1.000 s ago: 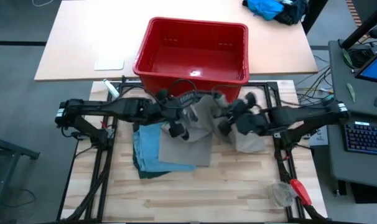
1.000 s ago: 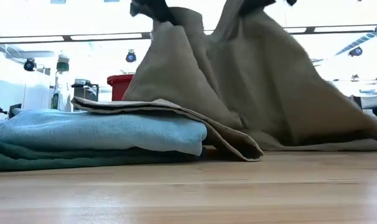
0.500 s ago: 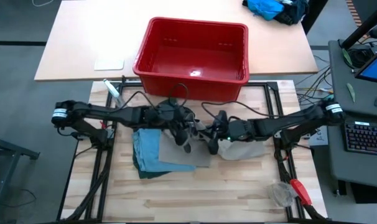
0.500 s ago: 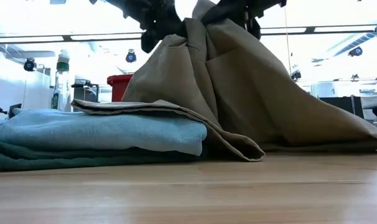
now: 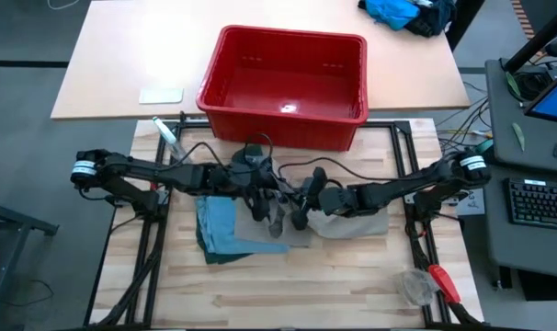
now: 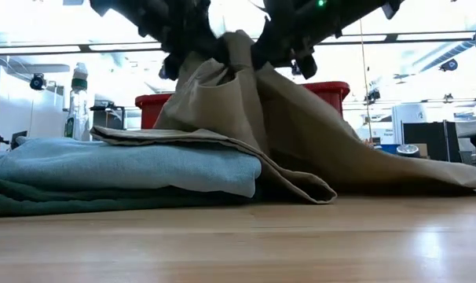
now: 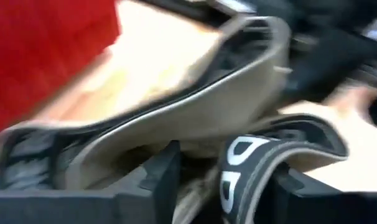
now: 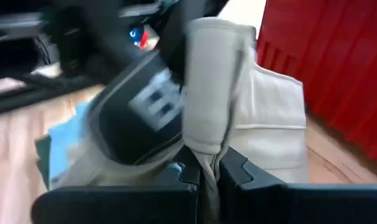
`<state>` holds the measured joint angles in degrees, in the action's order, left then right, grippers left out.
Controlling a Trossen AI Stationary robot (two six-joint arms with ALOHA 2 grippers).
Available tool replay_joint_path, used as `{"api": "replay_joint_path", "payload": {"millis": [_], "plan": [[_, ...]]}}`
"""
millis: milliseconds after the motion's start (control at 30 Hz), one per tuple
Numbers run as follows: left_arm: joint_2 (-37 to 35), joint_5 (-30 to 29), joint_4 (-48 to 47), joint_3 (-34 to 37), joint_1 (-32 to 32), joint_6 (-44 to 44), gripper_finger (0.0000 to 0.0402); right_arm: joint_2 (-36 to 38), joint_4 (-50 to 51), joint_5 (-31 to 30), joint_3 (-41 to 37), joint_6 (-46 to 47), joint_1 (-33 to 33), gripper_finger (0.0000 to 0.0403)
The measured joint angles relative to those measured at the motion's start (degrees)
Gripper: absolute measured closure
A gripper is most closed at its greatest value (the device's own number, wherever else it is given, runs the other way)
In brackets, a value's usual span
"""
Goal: Fold Laundry from Bin
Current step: Fold the light brown shorts
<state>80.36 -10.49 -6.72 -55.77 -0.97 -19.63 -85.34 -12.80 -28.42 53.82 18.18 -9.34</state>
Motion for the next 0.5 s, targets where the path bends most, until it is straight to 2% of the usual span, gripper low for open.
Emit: {"api": "replay_joint_path", "payload": {"millis": [200, 367, 500], "plan": [[0.02, -12.47, -8.99, 0.0, -0.11, -5.3, 0.0244, -1.09, 0.06, 0.72, 1.04, -1.77, 0.02, 0.0385], [0.04, -14.11, -10.15, 0.07, -0.17, -6.83, 0.0244, 0.33, -0.12, 5.88, 1.07, -1.73, 0.0, 0.0341], [0.07, -14.11, -7.94, 0.09, -0.44, -6.65, 0.0244, 0.08, -0.25, 6.08, 1.07, -1.31, 0.0, 0.0286]]}}
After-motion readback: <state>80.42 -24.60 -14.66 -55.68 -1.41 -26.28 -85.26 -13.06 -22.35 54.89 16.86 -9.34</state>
